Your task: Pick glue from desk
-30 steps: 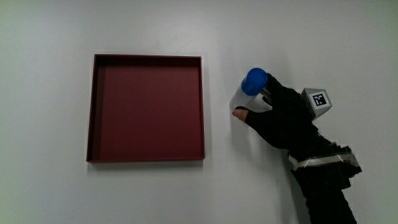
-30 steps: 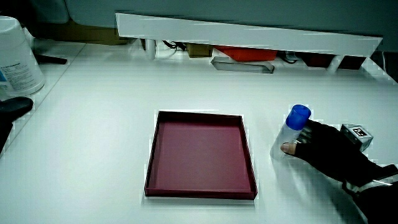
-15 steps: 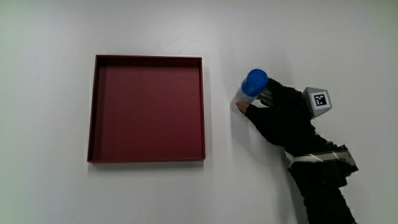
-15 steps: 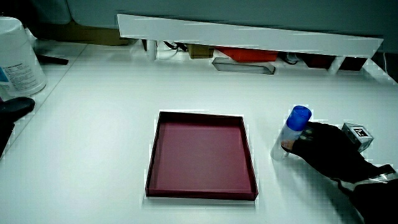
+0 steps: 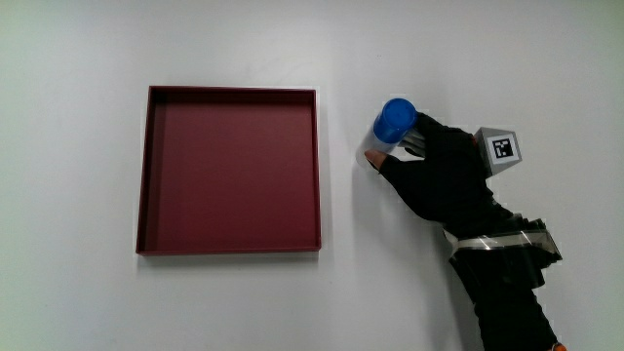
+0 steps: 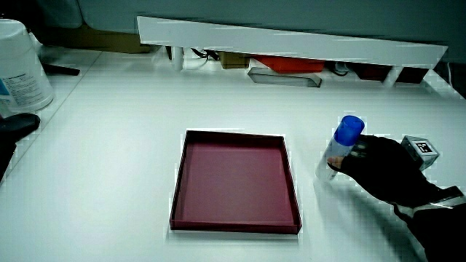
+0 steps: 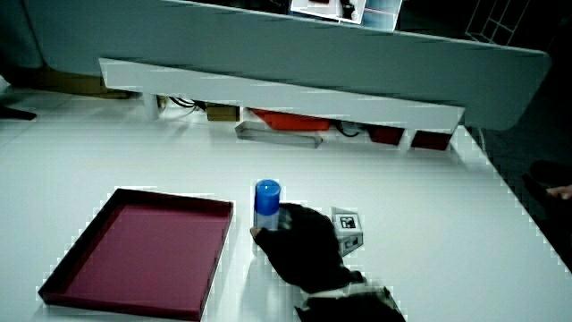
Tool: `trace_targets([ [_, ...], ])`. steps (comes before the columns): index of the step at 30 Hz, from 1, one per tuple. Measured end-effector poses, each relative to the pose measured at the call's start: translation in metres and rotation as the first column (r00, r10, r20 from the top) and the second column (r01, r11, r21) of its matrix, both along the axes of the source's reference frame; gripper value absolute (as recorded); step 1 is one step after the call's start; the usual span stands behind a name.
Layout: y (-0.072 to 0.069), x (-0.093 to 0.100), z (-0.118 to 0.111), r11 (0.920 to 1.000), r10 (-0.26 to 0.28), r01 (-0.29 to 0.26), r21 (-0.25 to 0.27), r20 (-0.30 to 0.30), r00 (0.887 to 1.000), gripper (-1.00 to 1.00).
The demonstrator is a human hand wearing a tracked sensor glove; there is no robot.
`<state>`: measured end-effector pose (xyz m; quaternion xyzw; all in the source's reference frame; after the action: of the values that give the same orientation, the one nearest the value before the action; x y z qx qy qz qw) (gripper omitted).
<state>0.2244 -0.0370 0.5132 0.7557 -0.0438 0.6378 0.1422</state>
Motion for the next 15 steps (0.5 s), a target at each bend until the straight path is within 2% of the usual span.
trace_targets([
  [3,-0.005,-0.009,-0.014,0.9998,-0.012,0.011,0.019,0.021,1.0,1.0],
  [5,-0.008,-0.017,-0.024,0.9983,-0.029,0.027,0.051,0.036,0.999,1.0],
  [7,-0.01,-0.026,-0.032,0.9976,-0.047,0.044,0.053,0.051,0.998,1.0],
  [9,-0.012,-0.037,-0.041,0.9953,-0.07,0.064,0.073,0.073,0.995,1.0],
  [13,-0.015,-0.058,-0.055,0.9878,-0.124,0.117,0.102,0.064,0.99,1.0],
  [14,-0.016,-0.064,-0.058,0.9858,-0.132,0.121,0.116,0.086,0.988,1.0],
  [15,-0.017,-0.068,-0.059,0.9844,-0.141,0.132,0.116,0.073,0.987,1.0],
])
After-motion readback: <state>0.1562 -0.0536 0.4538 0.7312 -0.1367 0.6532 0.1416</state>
